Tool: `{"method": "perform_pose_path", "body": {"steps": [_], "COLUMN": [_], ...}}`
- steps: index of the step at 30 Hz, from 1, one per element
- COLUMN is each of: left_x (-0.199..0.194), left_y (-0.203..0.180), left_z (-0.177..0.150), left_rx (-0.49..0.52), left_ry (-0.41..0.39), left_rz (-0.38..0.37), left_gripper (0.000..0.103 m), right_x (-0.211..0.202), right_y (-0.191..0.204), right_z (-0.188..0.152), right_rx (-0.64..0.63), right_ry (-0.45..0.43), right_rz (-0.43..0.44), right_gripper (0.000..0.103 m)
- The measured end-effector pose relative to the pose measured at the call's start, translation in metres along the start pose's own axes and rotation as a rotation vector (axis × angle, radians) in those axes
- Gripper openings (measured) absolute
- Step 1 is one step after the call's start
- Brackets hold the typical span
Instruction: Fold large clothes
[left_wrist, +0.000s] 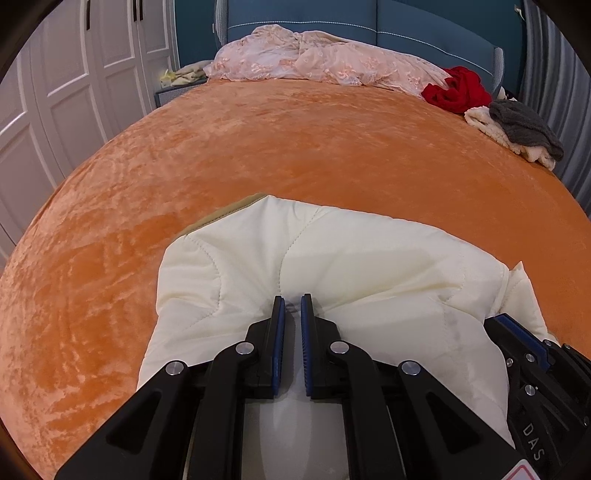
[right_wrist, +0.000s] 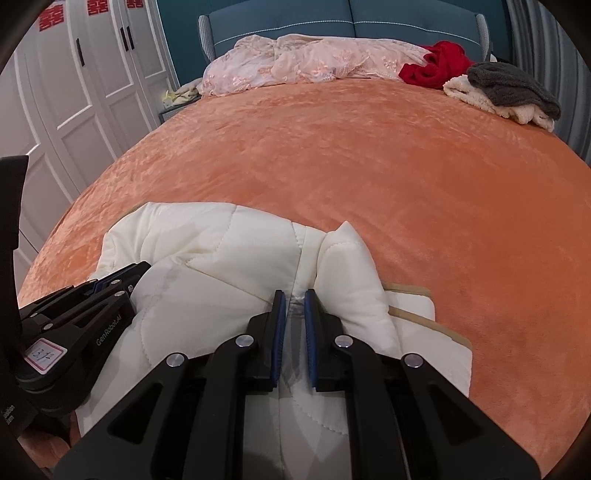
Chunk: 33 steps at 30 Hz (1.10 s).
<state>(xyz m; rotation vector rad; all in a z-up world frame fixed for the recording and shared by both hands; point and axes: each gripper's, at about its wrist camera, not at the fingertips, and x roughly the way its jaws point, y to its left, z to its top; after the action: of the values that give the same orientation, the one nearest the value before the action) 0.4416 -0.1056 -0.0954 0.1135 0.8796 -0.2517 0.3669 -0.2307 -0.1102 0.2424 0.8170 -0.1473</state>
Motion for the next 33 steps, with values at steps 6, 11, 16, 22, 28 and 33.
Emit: {"method": "perform_pose_path", "body": {"steps": [6, 11, 16, 22, 28, 33], "left_x": [0.002, 0.004, 0.005, 0.005, 0.005, -0.012], "left_y": [-0.001, -0.001, -0.002, -0.003, -0.001, 0.002], "left_z": [-0.002, -0.002, -0.004, -0.005, -0.004, 0.003], "left_rx": [-0.001, 0.0, 0.003, 0.007, 0.008, 0.014], "left_ry": [-0.018, -0.029, -0.04, -0.049, -0.041, -0.014], "left_rz": [0.01, 0.015, 0.023, 0.034, 0.034, 0.036], "left_gripper": [0.005, 0.005, 0.005, 0.005, 0.005, 0.01], "right_x": [0.003, 0.003, 0.003, 0.003, 0.002, -0.014], "right_y": [-0.002, -0.003, -0.003, -0.002, -0.002, -0.007], "right_z": [-0.002, -0.003, -0.005, -0.006, -0.005, 0.005], "right_rx": [0.009, 0.008, 0.006, 0.004, 0.002, 0.03], "right_ry": [-0.012, -0.024, -0.036, -0.046, -0.047, -0.008], "right_rz": [0.011, 0.009, 0.006, 0.002, -0.002, 0.036], "right_gripper": [0.008, 0.008, 0.008, 0.008, 0.008, 0.012]}}
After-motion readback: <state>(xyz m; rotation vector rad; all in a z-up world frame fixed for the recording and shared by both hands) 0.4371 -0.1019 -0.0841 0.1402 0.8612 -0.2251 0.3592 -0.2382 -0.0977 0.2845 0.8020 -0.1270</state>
